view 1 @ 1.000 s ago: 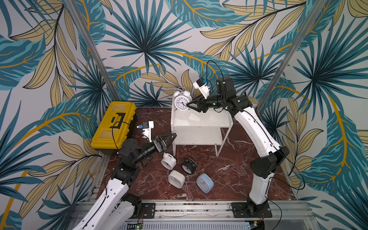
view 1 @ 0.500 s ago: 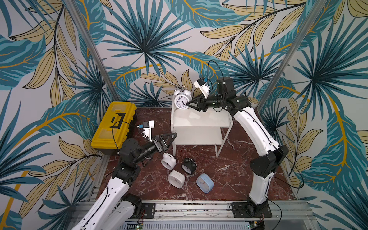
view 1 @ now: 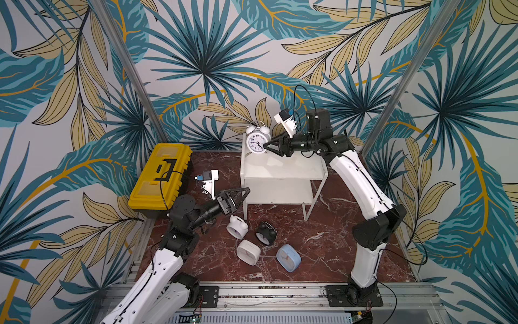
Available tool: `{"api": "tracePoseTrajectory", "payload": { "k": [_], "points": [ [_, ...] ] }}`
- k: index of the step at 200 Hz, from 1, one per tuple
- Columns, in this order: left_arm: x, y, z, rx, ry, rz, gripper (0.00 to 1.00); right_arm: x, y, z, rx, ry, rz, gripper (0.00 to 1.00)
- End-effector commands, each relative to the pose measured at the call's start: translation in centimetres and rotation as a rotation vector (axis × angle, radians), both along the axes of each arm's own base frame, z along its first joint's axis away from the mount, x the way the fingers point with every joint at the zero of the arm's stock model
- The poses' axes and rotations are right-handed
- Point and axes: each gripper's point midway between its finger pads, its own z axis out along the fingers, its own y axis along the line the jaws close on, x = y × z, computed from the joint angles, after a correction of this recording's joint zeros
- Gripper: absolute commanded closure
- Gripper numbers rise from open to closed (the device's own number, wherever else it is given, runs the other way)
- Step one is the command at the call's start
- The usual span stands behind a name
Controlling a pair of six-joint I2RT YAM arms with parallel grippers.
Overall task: Place the alarm clocks on the shelf by style
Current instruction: Place the alarm on the shelf.
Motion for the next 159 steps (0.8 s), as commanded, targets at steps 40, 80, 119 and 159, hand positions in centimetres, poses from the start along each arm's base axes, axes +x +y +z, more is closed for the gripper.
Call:
{"api": "tracePoseTrajectory", "payload": {
  "k": [40,80,119,159],
  "points": [
    [0.03,-0.09,0.29,-0.007,-0.019,-0.013,0.09,-1.11,0.39,-0.12,0.031,0.025,0.051,0.61],
    [0.02,-0.11,0.39,-0.008,-0.021,-0.014,0.09,-1.11,0.11,-0.48,0.009,0.026,0.036,0.46],
    [0.05,-0.10,0.27,-0.009,-0.023,-0.013,0.09,-0.97,-0.10,0.26,0.013,0.008,0.019,0.42],
    [-0.10,-0.10,0.18,-0.010,-0.023,-0.017,0.09,-0.85,-0.14,0.36,0.011,0.015,0.008,0.38]
  ]
}}
